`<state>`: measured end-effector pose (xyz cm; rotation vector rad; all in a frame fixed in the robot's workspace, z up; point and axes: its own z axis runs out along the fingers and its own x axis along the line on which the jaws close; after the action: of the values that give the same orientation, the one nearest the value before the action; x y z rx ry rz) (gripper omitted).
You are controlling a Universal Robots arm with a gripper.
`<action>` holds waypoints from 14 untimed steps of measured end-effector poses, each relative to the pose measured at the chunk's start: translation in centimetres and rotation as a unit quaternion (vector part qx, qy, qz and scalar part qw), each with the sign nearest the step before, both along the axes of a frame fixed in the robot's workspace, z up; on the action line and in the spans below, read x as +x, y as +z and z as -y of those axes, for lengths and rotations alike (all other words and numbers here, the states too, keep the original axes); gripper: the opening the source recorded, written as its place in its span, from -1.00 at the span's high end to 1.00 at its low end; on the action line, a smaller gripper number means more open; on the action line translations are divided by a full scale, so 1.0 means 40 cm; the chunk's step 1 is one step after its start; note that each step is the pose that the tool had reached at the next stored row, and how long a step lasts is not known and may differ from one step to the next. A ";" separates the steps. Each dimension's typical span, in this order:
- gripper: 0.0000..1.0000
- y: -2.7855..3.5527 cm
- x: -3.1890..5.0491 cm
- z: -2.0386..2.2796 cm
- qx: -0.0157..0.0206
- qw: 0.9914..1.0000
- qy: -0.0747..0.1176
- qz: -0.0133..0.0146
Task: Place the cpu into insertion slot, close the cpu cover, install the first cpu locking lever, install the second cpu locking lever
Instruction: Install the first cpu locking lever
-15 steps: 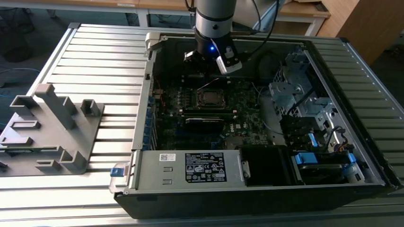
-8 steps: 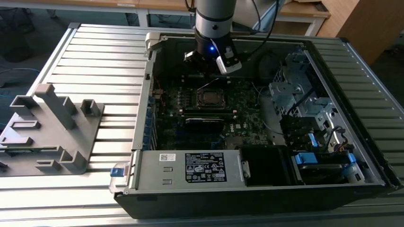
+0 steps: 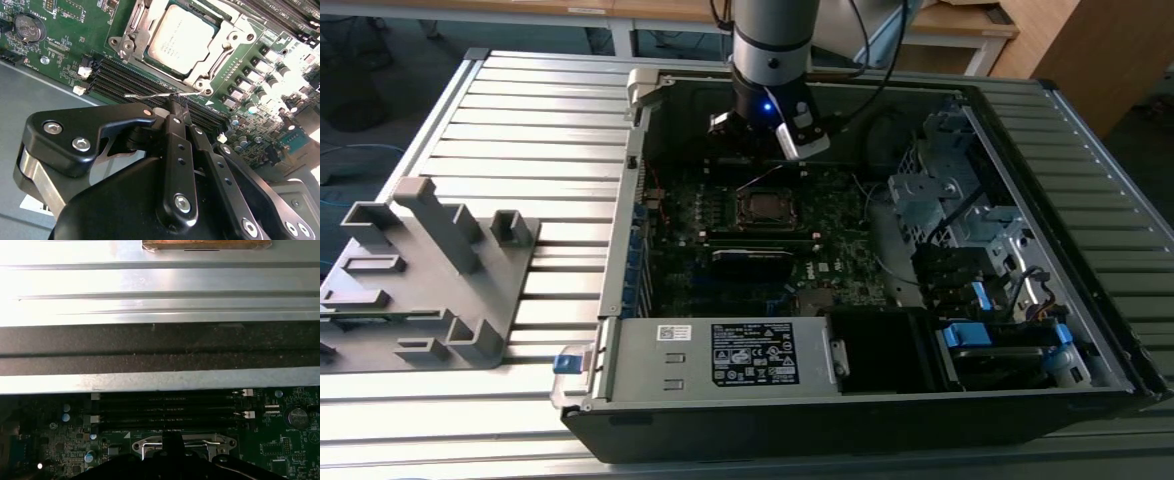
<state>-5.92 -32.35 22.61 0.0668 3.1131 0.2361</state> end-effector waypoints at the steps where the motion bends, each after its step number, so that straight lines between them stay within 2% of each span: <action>1: 0.80 0.000 0.000 0.000 0.003 1.000 0.000 0.000; 3: 0.80 -0.001 0.000 0.000 0.008 1.000 0.000 0.000; 5: 0.80 -0.001 0.000 0.000 0.011 1.000 0.000 0.000; 14: 0.80 -0.008 0.010 0.000 0.011 1.000 0.000 0.000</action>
<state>-5.52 -32.34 22.31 0.0672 3.1108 0.2699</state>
